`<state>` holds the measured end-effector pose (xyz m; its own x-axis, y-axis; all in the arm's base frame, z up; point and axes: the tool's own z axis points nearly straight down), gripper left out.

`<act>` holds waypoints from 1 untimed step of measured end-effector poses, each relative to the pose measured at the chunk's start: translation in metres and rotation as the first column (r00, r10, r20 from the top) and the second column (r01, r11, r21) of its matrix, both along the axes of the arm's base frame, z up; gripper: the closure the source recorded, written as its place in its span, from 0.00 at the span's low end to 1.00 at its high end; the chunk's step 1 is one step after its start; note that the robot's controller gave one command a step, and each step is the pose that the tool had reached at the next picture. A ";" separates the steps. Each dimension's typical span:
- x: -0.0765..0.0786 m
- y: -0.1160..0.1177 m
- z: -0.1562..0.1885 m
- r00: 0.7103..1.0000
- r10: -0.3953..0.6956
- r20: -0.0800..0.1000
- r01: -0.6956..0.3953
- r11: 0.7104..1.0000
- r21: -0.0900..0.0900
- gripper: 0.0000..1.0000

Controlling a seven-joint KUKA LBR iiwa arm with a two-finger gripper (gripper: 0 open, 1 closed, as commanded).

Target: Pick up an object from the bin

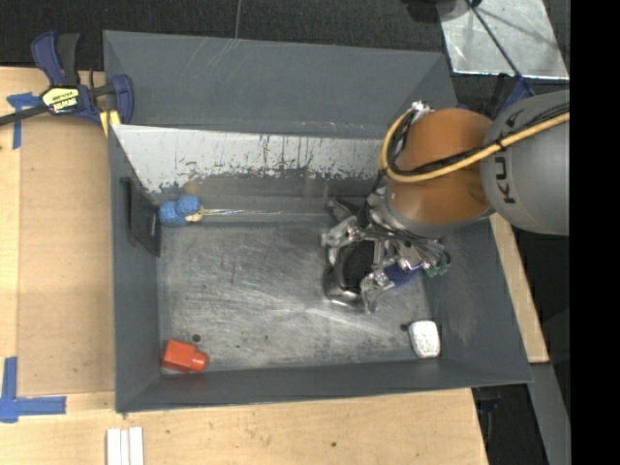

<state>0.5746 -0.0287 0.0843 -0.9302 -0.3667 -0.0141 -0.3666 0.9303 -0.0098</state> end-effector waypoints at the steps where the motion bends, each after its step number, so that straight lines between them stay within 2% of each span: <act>1: 0.005 -0.044 0.112 0.941 0.338 -0.010 -0.338 0.941 0.000 1.00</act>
Offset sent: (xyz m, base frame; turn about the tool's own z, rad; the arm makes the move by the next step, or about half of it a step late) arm 0.0029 -0.0422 0.1084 -0.3479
